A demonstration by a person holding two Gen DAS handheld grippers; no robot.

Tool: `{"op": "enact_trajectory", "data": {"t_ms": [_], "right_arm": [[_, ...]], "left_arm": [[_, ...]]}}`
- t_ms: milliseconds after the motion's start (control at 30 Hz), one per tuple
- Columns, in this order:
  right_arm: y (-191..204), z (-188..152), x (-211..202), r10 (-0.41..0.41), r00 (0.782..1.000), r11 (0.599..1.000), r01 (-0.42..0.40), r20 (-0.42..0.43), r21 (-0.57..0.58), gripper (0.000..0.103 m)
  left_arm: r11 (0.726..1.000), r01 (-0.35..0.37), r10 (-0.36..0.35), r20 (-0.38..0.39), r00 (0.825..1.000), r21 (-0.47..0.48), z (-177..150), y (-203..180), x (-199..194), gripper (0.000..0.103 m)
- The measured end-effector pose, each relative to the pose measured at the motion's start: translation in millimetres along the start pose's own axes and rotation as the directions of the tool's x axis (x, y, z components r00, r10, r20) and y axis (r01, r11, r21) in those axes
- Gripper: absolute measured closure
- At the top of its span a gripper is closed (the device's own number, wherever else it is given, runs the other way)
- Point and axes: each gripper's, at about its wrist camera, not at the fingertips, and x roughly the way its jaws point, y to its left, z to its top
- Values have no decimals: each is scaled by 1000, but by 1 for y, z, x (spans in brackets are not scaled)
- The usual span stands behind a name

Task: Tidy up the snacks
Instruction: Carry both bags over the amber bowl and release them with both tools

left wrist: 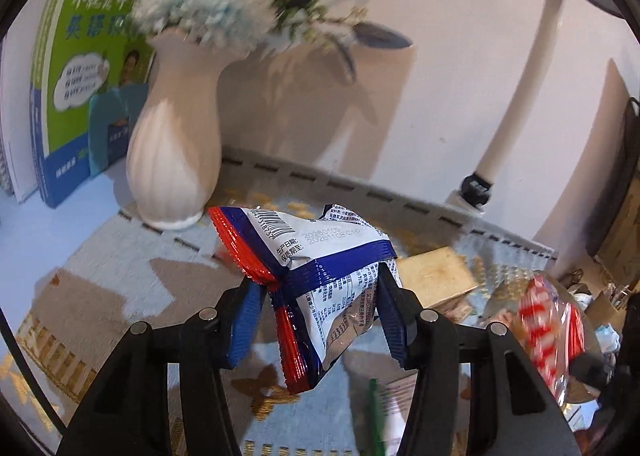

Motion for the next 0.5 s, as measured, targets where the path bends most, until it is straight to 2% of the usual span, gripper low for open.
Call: {"op": "enact_trajectory", "data": {"t_ms": [67, 133, 233, 333, 433, 500], "right_arm": [[0, 11, -6, 20, 1000, 999, -20, 9, 30, 27], [4, 22, -18, -2, 1000, 999, 1, 31, 44, 27], [1, 40, -57, -1, 994, 999, -4, 113, 45, 27], [-9, 53, -90, -89, 981, 994, 77, 175, 72, 27], [-38, 60, -123, -206, 952, 974, 177, 226, 141, 26], [-60, 62, -139, -254, 938, 958, 211, 235, 195, 26]], "left_arm": [[999, 32, -32, 25, 999, 4, 6, -7, -9, 52], [999, 31, -32, 38, 999, 17, 11, -18, -17, 52], [995, 99, -100, 44, 994, 32, 21, -45, -26, 52], [984, 160, -162, 19, 987, 76, 32, -89, -26, 52], [964, 241, -241, -12, 970, 111, 41, -136, -20, 52], [943, 300, -298, -35, 954, 143, 42, -173, -16, 52]]}}
